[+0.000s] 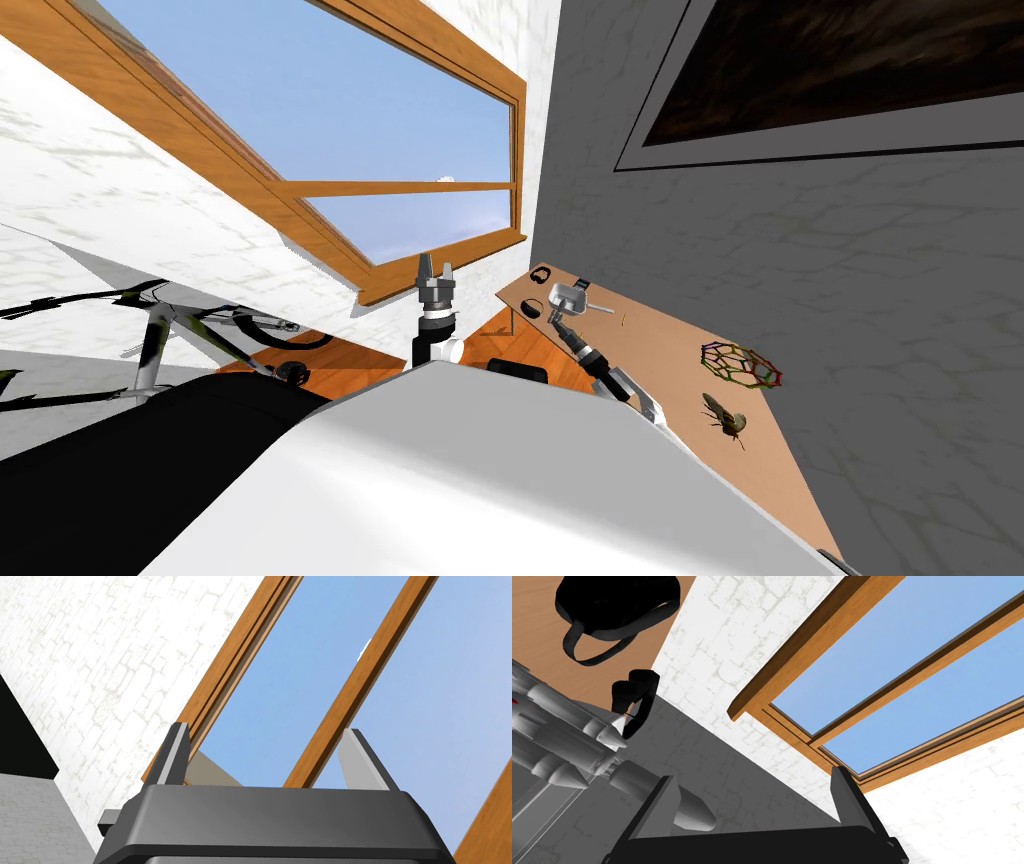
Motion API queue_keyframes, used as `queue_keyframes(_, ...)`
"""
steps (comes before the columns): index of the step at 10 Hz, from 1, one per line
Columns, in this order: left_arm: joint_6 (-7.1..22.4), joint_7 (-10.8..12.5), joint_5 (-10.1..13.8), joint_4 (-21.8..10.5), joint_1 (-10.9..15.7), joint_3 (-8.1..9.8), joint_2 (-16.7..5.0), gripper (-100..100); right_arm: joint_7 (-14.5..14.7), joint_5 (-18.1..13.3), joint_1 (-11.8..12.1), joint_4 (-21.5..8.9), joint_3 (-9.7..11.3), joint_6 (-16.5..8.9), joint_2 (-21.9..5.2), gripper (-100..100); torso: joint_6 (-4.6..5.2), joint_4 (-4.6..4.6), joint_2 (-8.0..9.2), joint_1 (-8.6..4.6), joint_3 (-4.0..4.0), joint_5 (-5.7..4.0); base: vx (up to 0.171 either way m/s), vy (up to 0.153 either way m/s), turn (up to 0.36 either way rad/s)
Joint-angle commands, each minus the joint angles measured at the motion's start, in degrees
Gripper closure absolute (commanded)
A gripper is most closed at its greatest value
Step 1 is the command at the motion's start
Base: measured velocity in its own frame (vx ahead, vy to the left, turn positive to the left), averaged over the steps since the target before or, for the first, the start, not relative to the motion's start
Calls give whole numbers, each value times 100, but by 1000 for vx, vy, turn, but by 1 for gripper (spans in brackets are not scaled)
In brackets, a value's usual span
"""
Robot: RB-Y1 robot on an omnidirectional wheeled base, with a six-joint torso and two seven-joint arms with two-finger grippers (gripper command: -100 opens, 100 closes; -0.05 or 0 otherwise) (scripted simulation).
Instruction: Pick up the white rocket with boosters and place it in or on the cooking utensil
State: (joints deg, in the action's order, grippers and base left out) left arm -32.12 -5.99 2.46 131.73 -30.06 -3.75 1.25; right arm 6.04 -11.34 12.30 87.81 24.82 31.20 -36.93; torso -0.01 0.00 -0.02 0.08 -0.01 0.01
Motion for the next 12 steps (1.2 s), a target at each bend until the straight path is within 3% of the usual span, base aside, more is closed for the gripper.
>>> queue_keyframes(1,0,0,0,0,0,0,0,0,74,-62,-147,-286,186,89,-286,-100,0,0,0,0,0,0,-12,41,255)
queue_keyframes(2,0,0,0,0,0,0,0,0,74,-62,-147,-406,186,89,-349,-100,-1,0,1,6,0,2,-4,29,61)
queue_keyframes(4,0,0,0,0,0,0,0,0,206,-146,-366,-858,426,231,-722,-100,0,0,-2,5,-1,2,6,41,203)
queue_keyframes(6,0,0,0,0,-1,0,0,0,280,-185,-472,-1163,536,301,-958,-100,5,-1,-3,5,-2,1,4,36,91)
queue_keyframes(7,0,0,0,0,0,0,0,0,280,-185,-472,-1203,536,301,-958,-100,1,0,-3,6,-2,2,6,24,89)
queue_keyframes(9,0,0,0,0,0,0,0,0,438,-254,-677,-1611,737,435,-1336,-100,2,-1,-4,2,-2,1,13,32,178)
queue_keyframes(10,0,0,0,0,-1,0,0,0,438,-254,-677,-1717,737,435,-1336,-100,1,-1,-8,5,-4,2,16,26,85)
queue_keyframes(12,0,0,0,0,-1,0,0,0,610,-314,-864,-2103,909,560,-1691,-100,1,-1,-7,3,-4,1,15,30,200)
